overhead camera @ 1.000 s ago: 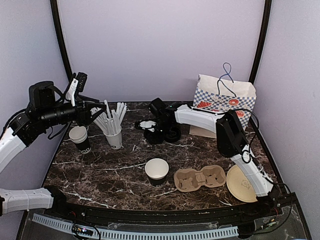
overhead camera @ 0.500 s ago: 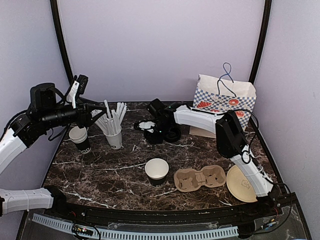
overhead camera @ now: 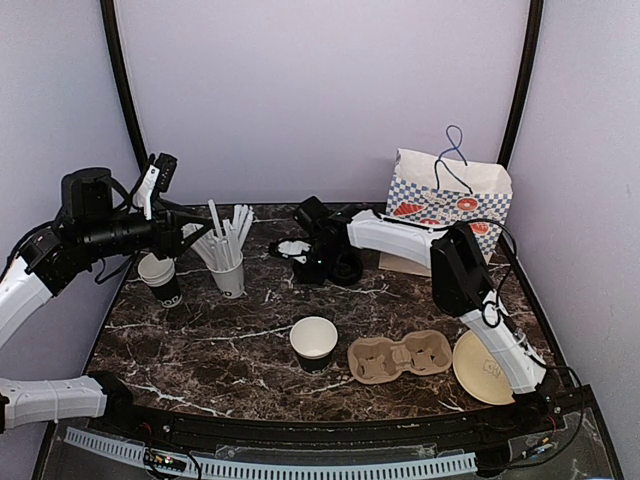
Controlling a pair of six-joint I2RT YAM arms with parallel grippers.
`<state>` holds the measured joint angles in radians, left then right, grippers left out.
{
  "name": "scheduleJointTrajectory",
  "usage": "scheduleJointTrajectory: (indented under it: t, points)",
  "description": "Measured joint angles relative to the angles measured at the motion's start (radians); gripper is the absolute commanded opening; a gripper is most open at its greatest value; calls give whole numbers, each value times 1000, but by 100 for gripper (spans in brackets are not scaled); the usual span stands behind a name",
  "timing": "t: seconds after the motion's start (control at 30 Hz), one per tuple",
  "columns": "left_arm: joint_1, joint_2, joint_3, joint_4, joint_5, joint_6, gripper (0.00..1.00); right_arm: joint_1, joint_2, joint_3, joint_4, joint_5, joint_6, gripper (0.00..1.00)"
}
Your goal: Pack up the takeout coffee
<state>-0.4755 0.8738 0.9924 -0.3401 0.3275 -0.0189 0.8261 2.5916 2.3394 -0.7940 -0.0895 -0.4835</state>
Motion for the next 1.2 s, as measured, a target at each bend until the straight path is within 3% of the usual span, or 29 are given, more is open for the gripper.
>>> scheduleJointTrajectory:
  t: [0.17, 0.4, 0.5, 0.6, 0.77, 0.83, 1.0, 1.2]
  points:
    - [0, 0, 6, 2, -6, 23, 59, 0, -109, -78, -14, -118, 55, 14]
    - [0, 15, 5, 119, 16, 95, 72, -16, -477, -198, 103, -429, 206, 13]
    - [-6, 14, -26, 243, 43, 126, 72, -59, -642, -305, 285, -656, 380, 15]
    - [-31, 15, -77, 378, 56, 146, 73, -118, -744, -455, 581, -878, 652, 14]
    - [-187, 54, -137, 557, 6, 222, 83, -169, -758, -708, 1261, -1072, 1257, 14]
    - [-261, 90, -141, 631, -36, 262, 84, -169, -739, -758, 1446, -1112, 1439, 14]
    - [-339, 204, -114, 762, -111, 334, 84, -165, -738, -784, 1671, -1153, 1641, 14]
    - [-372, 327, -57, 835, -174, 379, 85, -155, -756, -786, 1780, -1169, 1731, 15]
